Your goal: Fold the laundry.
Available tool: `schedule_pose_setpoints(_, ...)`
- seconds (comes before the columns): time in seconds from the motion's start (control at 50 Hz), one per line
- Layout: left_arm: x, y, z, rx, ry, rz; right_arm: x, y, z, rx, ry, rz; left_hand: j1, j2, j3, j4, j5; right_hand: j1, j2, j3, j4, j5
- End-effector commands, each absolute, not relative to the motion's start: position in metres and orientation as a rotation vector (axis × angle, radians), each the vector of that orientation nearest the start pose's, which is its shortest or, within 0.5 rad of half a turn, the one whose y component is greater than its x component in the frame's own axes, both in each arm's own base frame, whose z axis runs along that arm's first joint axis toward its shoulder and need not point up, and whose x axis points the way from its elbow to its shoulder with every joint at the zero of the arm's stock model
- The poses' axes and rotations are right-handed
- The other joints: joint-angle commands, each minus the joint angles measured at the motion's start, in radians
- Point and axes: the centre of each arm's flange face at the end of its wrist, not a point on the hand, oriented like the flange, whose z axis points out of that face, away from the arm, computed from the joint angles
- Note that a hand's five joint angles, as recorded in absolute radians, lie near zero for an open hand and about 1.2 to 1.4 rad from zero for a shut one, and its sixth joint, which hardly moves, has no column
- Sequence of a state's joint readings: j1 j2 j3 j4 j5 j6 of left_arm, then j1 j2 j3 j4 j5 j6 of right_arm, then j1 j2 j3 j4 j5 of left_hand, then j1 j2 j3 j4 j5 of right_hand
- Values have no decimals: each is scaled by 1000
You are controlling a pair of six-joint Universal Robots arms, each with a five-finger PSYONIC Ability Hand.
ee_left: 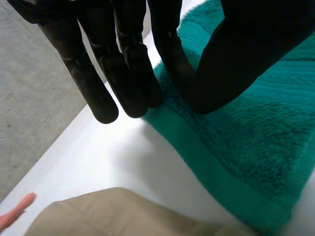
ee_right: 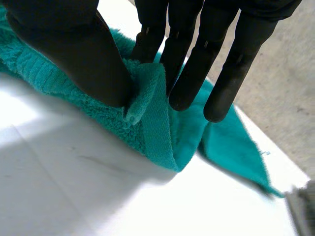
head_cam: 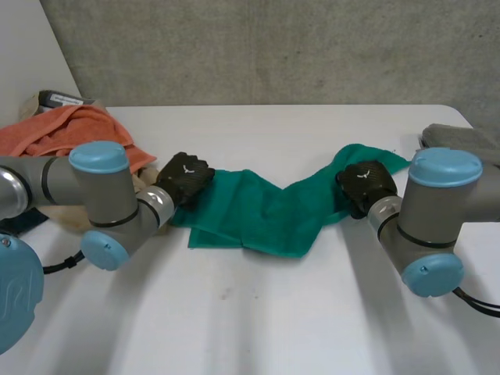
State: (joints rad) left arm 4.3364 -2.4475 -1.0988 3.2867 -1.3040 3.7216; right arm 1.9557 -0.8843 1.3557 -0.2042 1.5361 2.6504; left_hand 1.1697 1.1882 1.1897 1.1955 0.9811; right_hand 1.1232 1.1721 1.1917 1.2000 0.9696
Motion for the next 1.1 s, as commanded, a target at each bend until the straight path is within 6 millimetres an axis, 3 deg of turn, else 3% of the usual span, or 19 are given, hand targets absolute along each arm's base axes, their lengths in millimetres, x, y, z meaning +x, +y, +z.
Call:
schedule_pose_setpoints(0.02,-298,-357,159,1234,2080,-1992,264,-323,178,-1326,2264,-2008,227,208,207,201,241,273,224,205,196,252)
schedule_pose_setpoints(0.08,-286,-344,192,1175,2052,-2016,255,-319,190,-1422,2279,-2007,227,208,207,201,241,273,224,205,196,252)
schedule_pose_setpoints(0.14,-277,-327,207,1165,2047,-2020,248,-311,206,-1506,2290,-1993,227,208,207,201,241,273,224,205,196,252)
schedule_pose_setpoints(0.24,-268,-300,202,1196,2108,-1967,231,-297,238,-1540,2305,-2035,227,208,207,201,241,273,224,205,196,252)
schedule_pose_setpoints(0.28,-270,-286,190,1266,2145,-1935,226,-294,242,-1533,2319,-2025,227,208,207,201,241,273,224,205,196,252)
schedule_pose_setpoints(0.3,-271,-282,186,1292,2155,-1929,224,-292,242,-1533,2322,-2018,154,136,134,128,168,273,224,205,196,252)
schedule_pose_setpoints(0.34,-273,-277,179,1358,2176,-1930,224,-289,239,-1539,2314,-1996,-597,-615,-617,-623,-583,273,224,205,196,252)
schedule_pose_setpoints(0.36,-275,-276,176,1384,2182,-1933,224,-288,238,-1538,2315,-1985,-604,-622,-624,-630,-590,273,224,205,196,252)
schedule_pose_setpoints(0.4,-279,-276,170,1427,2194,-1933,224,-286,234,-1543,2311,-1959,-607,-625,-627,-633,-593,273,224,205,196,252)
schedule_pose_setpoints(0.44,-282,-282,148,1474,2250,-1881,224,-285,231,-1547,2312,-1947,-613,-631,-633,-639,-599,273,224,205,196,252)
schedule_pose_setpoints(0.5,-292,-293,131,1499,2267,-1861,224,-284,228,-1549,2315,-1937,-601,-619,-621,-627,-587,273,224,205,196,252)
schedule_pose_setpoints(0.74,-308,-334,119,1471,2212,-1936,221,-283,221,-1545,2332,-1920,-498,-517,-518,-524,-484,273,224,205,196,252)
schedule_pose_setpoints(0.98,-313,-342,101,1486,2222,-1922,209,-287,211,-1520,2380,-1912,-492,-511,-512,-518,-478,273,224,205,196,252)
schedule_pose_setpoints(1.1,-316,-347,103,1481,2205,-1939,208,-287,209,-1518,2383,-1900,-419,-438,-439,-445,-405,273,224,205,196,252)
